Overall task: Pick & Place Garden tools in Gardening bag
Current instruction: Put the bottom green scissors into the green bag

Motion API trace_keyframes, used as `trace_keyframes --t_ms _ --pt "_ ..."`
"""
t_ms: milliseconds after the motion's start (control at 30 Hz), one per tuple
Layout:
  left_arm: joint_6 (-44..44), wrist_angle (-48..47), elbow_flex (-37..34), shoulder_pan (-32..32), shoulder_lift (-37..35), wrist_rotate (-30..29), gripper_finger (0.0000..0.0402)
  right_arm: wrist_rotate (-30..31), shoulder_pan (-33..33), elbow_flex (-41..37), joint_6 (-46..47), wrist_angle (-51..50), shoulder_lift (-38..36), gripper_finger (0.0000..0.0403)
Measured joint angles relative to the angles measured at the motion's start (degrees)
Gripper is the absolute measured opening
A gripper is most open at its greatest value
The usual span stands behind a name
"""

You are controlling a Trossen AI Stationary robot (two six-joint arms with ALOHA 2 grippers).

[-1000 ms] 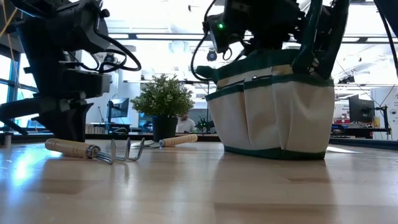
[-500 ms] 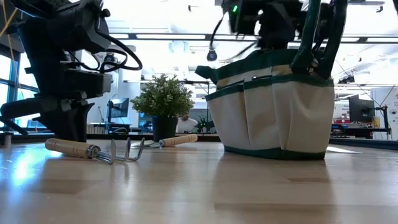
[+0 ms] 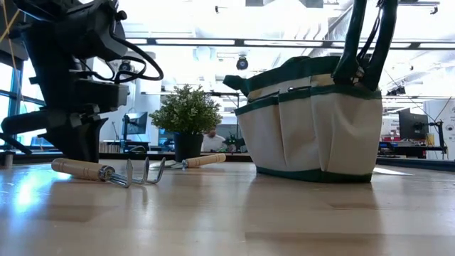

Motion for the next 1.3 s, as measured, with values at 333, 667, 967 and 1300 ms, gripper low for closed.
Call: trace_keyframes --t_ms 333,667,967,1300 --pt "-0.48 -0.72 1.19 0.04 -0.23 1.57 0.0100 23.83 21.44 0.00 -5.18 11.70 11.43 0.0104" --pt "-0.52 -4.78 6.13 -0.01 0.00 6.96 0.0100 28.56 29.56 -0.02 -6.57 15.73 23.90 0.0004" --pt "-0.59 -4.39 8.70 0.00 -0.10 11.84 0.0100 36.36 25.36 -0.02 -5.99 1.39 24.61 0.0004" --pt "-1.82 -5.09 8.81 0.02 -0.19 14.07 0.0100 35.87 20.72 -0.02 -10.64 -0.77 24.63 0.0004"
